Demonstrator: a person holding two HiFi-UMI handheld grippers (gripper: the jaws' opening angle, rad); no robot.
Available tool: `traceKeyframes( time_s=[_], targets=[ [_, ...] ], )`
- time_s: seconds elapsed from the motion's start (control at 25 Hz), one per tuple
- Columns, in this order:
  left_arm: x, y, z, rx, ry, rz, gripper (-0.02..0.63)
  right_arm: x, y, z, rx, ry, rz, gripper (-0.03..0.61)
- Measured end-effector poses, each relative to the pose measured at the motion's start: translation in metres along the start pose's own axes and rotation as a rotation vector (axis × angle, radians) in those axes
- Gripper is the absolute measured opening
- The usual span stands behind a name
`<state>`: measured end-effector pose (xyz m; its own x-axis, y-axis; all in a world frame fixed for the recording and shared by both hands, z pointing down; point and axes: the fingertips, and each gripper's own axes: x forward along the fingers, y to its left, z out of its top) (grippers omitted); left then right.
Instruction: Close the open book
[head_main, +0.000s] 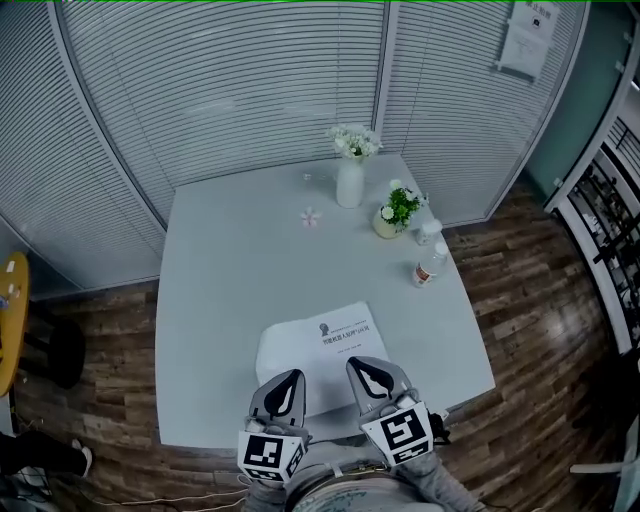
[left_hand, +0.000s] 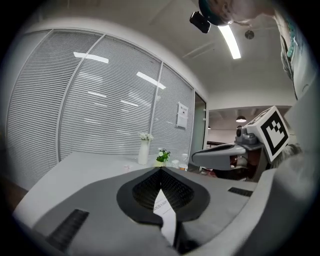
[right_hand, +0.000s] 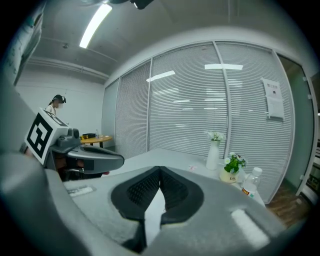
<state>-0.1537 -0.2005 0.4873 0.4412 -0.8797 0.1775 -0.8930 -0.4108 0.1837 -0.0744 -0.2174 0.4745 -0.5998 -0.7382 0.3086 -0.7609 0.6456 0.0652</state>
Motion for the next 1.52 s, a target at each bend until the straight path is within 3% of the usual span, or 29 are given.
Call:
traceKeyframes(
  time_s=[0.32,0.68,1.08,1.24,1.44,1.52],
  targets=[
    [0.004,0.021,-0.038,-0.013,0.097,0.05,-0.002,0.01,0.0,-0.012,0.004,0.037,0.032,0.003],
    [-0.011,0.067,-0.1,-0.096,0.243,0.133,0.004,0.009,-0.008,-0.024,0.025,0.053,0.039,0.003],
    [-0.026,0.106,-0.17,-0.168,0.433,0.205,0.13,0.005,-0.02,-0.025,0.038,0.064,0.011,0.003],
    [-0.034,0.121,-0.199,-0.248,0.54,0.245,0.175,0.005,-0.023,-0.029,0.045,0.075,0.003,0.003],
    [-0.037,0.123,-0.23,-0.487,0.634,0.25,0.186,0.003,-0.03,-0.03,0.056,0.081,-0.012,0.003],
    [-0.036,0.121,-0.237,-0.544,0.645,0.24,0.186,0.002,-0.033,-0.031,0.06,0.081,-0.019,0.003]
  ],
)
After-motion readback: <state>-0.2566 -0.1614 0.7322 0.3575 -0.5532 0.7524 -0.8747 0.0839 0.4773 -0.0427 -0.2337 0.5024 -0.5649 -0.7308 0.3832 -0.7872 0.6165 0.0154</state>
